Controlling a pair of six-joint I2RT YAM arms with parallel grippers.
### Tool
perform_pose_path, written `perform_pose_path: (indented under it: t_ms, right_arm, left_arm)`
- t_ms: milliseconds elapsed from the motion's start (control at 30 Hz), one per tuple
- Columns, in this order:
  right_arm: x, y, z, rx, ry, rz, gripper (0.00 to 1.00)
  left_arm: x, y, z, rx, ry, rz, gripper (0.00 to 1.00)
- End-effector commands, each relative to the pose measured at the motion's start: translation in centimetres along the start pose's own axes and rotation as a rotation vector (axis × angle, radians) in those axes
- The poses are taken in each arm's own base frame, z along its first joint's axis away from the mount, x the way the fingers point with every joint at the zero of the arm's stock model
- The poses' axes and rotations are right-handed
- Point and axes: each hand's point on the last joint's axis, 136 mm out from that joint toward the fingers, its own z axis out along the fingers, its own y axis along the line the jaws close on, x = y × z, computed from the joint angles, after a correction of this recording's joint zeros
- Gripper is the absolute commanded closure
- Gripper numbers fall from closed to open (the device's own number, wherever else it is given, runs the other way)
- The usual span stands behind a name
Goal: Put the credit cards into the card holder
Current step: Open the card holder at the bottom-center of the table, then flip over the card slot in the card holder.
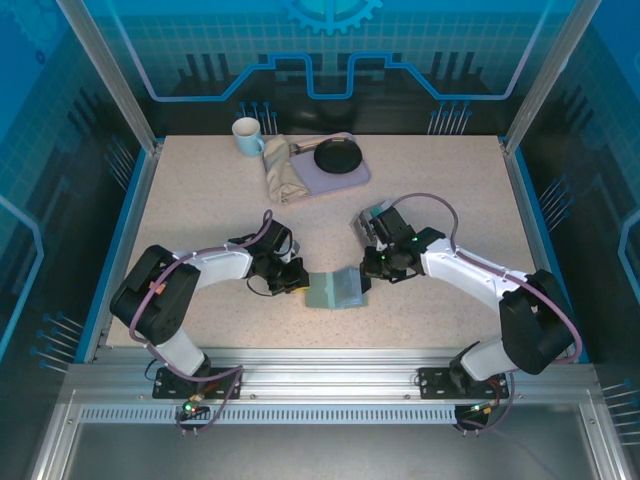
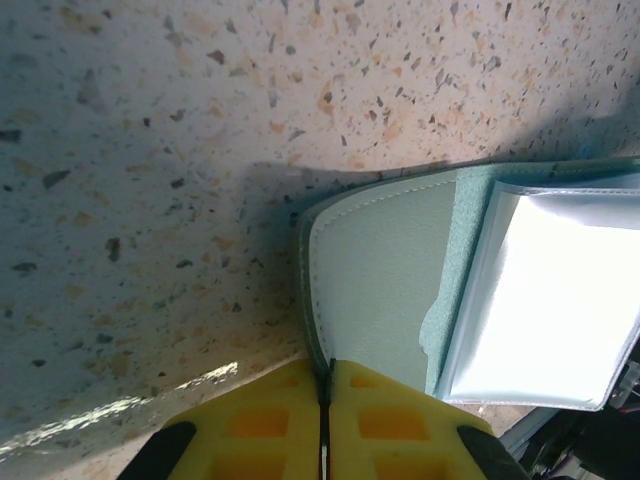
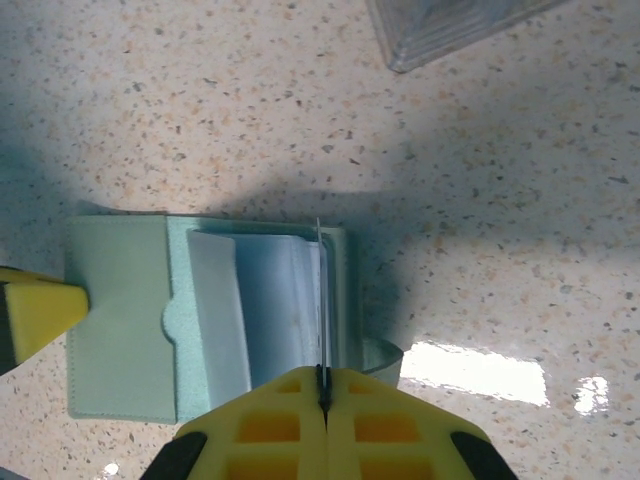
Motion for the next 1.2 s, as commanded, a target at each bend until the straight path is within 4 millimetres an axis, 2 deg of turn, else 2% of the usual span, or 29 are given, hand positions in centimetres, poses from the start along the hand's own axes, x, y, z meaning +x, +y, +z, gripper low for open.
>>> perform_pose_path:
  t_ms: [0, 67, 200, 433, 600, 1167]
  right_arm:
    - [0.3, 1.1, 0.4, -0.029, 0.026, -0.035, 1.0]
    - [0.7, 1.7, 0.9, -0.052, 0.038, -0.039, 1.0]
    - [1.1, 1.2, 1.7, 0.003, 0.049, -0.026, 1.0]
    - [0.7, 0.5, 0.4, 0.12, 0.021, -0.074, 1.0]
    - [0.8, 0.2, 0.0, 0.131, 0.019, -0.072, 1.0]
    - [1.6, 0.1, 2.5, 0.141, 0.053, -0.05, 1.0]
  left_arm:
    - [0.1, 0.6, 0.5, -0.004, 0.008, -0.037, 0.92]
    - [0.1, 0.6, 0.6, 0.0, 0.009, -0.045, 0.92]
    - [0.1, 0.5, 0.8, 0.01, 0.008, -0.056, 0.92]
    - [0.2, 0.9, 0.9, -0.002, 0.008, -0.065, 0.92]
    - [0.3, 1.0, 1.0, -0.002, 0.008, -0.069, 0.92]
    - [0.3, 0.7, 1.3, 0.007, 0.018, -0.068, 0.93]
